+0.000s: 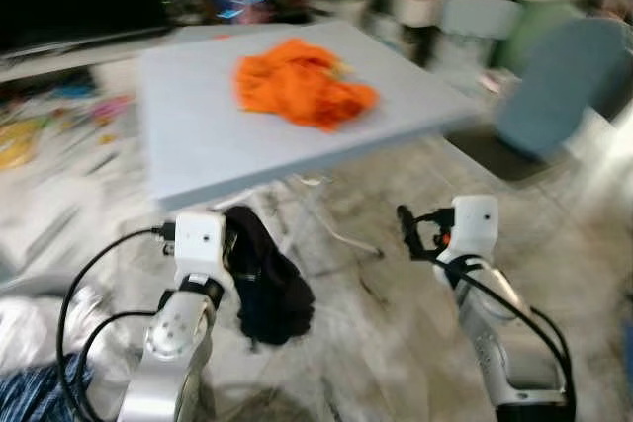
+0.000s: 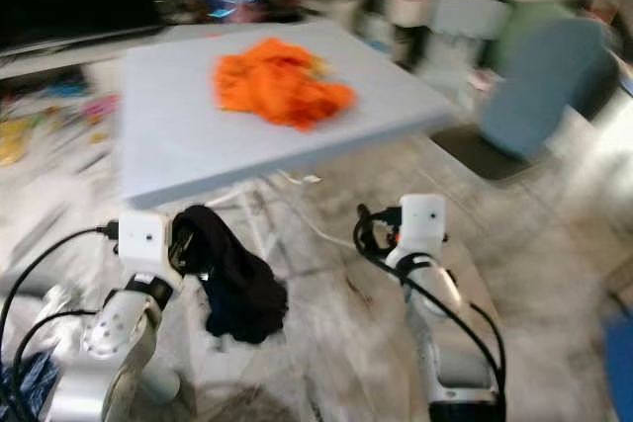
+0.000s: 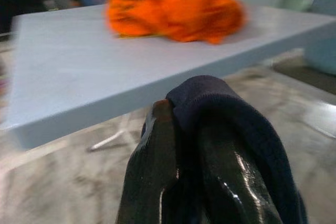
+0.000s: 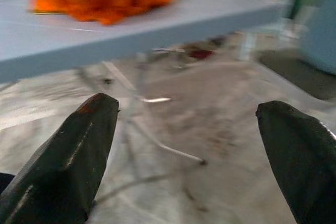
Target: Hang hanger
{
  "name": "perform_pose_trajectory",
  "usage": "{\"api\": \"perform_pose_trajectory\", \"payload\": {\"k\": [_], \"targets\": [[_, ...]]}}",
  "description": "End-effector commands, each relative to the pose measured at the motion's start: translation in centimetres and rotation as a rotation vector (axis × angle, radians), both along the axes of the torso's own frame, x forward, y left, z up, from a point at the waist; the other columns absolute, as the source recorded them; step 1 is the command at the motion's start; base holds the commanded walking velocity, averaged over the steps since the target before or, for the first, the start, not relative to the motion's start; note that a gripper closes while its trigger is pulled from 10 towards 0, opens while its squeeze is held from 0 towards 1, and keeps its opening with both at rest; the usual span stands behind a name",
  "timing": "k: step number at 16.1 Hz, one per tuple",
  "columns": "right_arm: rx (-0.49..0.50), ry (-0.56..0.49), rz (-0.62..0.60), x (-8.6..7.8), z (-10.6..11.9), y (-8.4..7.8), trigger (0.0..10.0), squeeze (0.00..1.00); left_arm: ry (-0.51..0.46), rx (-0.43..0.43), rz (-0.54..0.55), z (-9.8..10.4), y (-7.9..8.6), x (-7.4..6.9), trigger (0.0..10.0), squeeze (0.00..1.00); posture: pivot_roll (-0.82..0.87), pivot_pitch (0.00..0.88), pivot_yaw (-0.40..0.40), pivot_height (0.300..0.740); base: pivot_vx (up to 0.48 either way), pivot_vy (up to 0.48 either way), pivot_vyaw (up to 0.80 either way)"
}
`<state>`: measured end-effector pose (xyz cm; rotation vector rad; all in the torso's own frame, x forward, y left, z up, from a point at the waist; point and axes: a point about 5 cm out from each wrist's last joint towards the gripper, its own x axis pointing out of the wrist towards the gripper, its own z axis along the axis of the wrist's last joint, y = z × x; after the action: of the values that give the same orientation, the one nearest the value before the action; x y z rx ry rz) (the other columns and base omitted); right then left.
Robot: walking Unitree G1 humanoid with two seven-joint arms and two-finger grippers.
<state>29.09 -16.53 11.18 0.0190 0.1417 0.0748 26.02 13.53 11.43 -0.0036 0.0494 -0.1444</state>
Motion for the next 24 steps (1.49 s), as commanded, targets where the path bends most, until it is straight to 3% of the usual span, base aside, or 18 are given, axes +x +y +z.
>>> {"api": "perform_pose_trajectory", "payload": {"k": [1,5,9,18,24], "targets": [[0.0,-0.016,-0.015,0.1,0.4,-0.3,10.0,0.0,-0.017,-0.005,-0.029,0.4,-0.5,0.3,10.0,0.0,-0.1,0.024,0.04,0.74,0.0,0.345,-0.8],[0.007,-0.021,-0.019,0.1,0.5,-0.3,10.0,0.0,-0.032,-0.064,-0.076,0.9,-0.7,0.4,10.0,0.0,-0.1,0.022,0.039,0.74,0.0,0.148,-0.4],[0.009,-0.013,-0.025,0.0,0.4,-0.3,10.0,0.0,-0.037,-0.177,-0.081,1.5,-0.7,0.6,10.0,0.0,-0.1,0.02,0.041,0.74,0.075,0.0,-0.32],[0.008,-0.007,-0.02,0.0,0.3,-0.2,10.0,0.0,-0.017,-0.202,-0.087,1.3,-0.7,0.7,10.0,0.0,-0.1,0.023,0.041,0.74,0.305,0.234,-0.78],[0.005,-0.004,-0.02,0.0,0.2,-0.1,10.0,0.0,-0.001,-0.209,-0.099,1.2,-0.9,0.8,10.0,0.0,-0.1,0.024,0.037,0.74,0.274,0.396,-0.37]]}}
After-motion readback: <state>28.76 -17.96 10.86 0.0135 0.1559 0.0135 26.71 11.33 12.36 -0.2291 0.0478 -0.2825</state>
